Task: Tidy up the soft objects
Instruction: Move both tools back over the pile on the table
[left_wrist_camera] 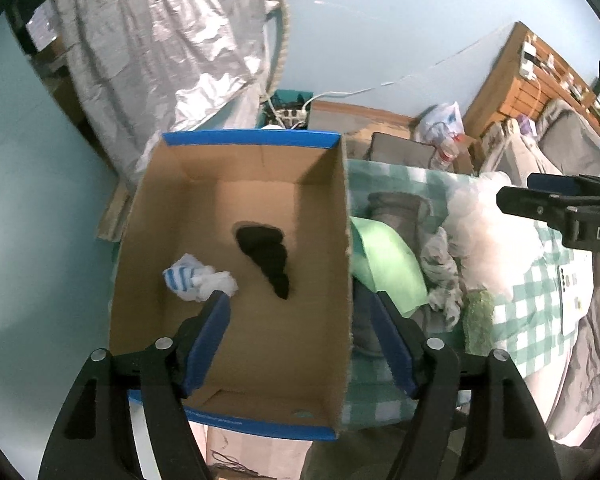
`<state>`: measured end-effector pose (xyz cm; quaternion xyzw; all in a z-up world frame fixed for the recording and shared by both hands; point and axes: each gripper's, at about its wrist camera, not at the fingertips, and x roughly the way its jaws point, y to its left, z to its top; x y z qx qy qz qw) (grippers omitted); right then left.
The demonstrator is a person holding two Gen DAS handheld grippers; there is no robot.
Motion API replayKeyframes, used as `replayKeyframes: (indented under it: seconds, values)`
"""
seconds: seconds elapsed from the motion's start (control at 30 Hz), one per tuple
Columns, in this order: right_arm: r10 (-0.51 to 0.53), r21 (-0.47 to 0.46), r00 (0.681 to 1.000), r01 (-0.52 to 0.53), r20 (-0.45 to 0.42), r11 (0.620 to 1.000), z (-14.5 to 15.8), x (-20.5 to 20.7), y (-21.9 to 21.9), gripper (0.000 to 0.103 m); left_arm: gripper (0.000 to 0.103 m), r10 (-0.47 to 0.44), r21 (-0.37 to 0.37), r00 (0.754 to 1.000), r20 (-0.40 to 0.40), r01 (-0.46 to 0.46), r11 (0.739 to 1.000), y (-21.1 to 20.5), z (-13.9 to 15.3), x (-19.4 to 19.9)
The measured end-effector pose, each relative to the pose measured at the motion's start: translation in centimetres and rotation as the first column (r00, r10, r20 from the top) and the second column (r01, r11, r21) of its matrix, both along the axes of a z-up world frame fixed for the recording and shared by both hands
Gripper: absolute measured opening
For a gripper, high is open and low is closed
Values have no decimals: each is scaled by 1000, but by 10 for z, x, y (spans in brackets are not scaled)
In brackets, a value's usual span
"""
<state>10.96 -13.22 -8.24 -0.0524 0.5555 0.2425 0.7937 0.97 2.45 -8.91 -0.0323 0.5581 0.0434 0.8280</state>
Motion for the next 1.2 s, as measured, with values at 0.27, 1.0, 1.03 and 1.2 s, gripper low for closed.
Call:
replayKeyframes:
  seconds: [0.27, 1.0, 1.03, 1.2]
  values:
    - [-70, -1, 997, 70, -18, 998, -8, 3, -36, 81, 77, -49, -15, 999, -20, 48, 999, -20, -4, 8]
    - [-140, -40, 985, 136, -99, 990, -58, 21, -85, 82, 77, -91, -63, 991, -94, 85, 994, -74, -33, 34]
    - [-138, -41, 985, 134, -103, 990, -60, 22, -86, 82, 77, -92, -63, 991, -96, 86, 994, -76, -34, 35]
    - [-124, -50, 985, 119, -118, 992, -72, 28, -85, 82, 77, -109, -76, 988, -105, 101, 992, -89, -42, 45]
